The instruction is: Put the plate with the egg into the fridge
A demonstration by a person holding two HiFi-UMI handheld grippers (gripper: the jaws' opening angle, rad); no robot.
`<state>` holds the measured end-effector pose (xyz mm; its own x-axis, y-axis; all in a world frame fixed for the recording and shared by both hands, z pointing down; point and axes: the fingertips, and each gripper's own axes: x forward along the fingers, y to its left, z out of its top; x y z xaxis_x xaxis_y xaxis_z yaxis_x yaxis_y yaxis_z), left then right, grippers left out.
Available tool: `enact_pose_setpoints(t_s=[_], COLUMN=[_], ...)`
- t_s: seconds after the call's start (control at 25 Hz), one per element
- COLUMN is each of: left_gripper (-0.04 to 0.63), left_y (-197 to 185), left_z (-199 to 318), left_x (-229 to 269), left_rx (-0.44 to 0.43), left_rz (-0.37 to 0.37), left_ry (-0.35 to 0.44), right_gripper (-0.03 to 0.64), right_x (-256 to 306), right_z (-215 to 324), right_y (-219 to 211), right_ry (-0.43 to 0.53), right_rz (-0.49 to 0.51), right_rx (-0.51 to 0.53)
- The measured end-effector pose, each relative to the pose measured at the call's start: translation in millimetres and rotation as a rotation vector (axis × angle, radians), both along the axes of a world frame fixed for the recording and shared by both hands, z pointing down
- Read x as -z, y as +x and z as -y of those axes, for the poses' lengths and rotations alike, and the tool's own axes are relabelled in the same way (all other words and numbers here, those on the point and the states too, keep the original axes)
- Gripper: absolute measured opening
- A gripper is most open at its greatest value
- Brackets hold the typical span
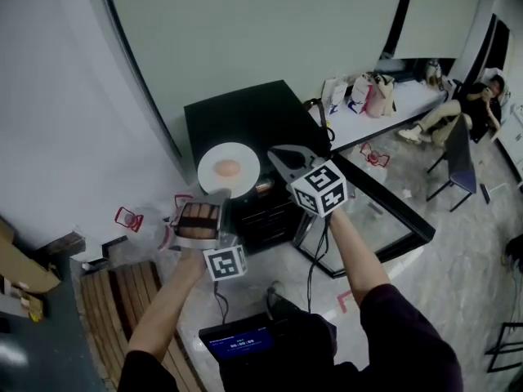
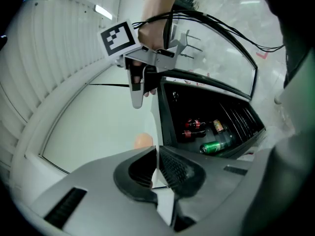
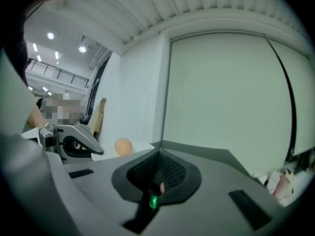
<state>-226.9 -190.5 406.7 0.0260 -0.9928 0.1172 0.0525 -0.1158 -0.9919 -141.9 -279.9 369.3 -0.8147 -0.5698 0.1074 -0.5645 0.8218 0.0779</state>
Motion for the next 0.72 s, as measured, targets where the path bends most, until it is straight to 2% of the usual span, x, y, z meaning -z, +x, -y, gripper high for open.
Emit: enact_pose_setpoints(t_s=[0.16,0.36,0.56,0.72], left_gripper=[0.018,0.018,0.018,0.018], left_y=[16.5,44.4,71.4,80.7], left_z=[-35.4,-79.0,-103.7,-104.0], left_x=[1.8,-22.3,-47.5,-60.6], left_rx=[-0.053,-0.109,-0.118,-0.099], left_rz=[0.0,-0.004,-0.011,-0.022], left_ry=[0.003,-0.023,-0.073,-0.076], right_gripper=[0.006,0.006,0.006,0.006], right_x=[-23.1,-61.5,-89.8,-105.4], right_z=[-40.7,-91.5,-114.1,-120.4], right_y=[33.3,70.3,101.1,111.1], right_ry=[-0.11,-0.258,-0.336,-0.362], right_rz=[0.139,0.275,0.309,0.312], right_rx=[-0.102,-0.195,-0.237,-0.234])
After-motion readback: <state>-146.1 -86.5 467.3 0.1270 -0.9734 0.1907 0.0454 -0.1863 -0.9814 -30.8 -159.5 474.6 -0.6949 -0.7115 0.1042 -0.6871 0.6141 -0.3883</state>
